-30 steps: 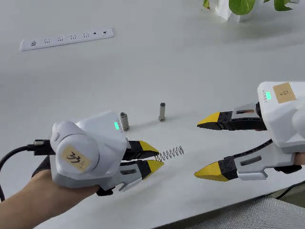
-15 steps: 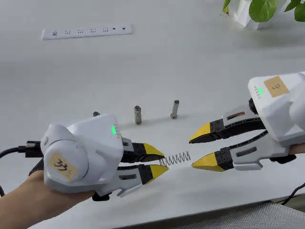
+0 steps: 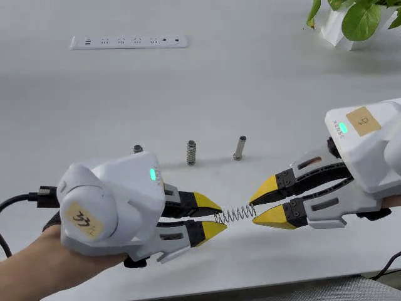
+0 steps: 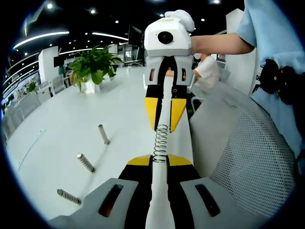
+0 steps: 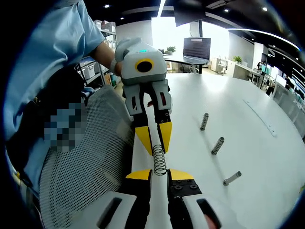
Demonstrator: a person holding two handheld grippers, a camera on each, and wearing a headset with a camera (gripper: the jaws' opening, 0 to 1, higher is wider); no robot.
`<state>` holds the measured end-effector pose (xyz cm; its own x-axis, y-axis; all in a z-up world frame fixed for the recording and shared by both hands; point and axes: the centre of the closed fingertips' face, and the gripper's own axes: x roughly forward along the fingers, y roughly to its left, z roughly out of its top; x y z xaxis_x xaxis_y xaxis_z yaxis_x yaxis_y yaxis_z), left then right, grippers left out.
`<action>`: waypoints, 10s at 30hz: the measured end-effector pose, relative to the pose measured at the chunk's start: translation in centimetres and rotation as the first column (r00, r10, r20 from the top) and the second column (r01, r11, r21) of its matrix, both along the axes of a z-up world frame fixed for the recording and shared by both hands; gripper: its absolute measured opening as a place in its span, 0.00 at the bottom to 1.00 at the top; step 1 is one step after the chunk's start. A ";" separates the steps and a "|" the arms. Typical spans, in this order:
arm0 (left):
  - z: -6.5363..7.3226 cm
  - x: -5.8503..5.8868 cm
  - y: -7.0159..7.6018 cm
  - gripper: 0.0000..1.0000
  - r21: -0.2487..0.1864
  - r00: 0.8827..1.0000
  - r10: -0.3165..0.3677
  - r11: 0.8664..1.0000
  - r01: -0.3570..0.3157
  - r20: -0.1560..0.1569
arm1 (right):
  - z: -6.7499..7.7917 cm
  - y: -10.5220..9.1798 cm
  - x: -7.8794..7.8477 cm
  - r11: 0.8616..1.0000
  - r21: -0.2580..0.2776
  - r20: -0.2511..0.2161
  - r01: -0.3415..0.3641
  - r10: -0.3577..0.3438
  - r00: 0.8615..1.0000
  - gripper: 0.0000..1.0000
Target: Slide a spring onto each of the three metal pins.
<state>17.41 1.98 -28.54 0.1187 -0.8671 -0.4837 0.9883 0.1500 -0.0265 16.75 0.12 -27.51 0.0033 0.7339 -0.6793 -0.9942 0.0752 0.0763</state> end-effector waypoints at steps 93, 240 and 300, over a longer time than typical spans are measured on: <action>0.9 1.1 -2.7 0.07 -0.142 0.994 0.093 0.985 -0.100 -0.050 | 0.6 0.6 0.9 0.924 -0.313 -0.068 -0.220 0.209 0.976 0.07; -4.0 5.5 12.9 0.91 0.022 0.802 0.586 0.809 -0.588 -0.119 | -8.1 -2.9 13.7 0.717 -0.659 -0.032 -0.227 0.275 0.961 0.07; -2.7 5.7 12.7 0.94 0.006 0.812 0.574 0.817 -0.577 -0.103 | -7.7 -2.5 11.7 0.943 -0.323 0.032 0.085 -0.079 0.996 0.99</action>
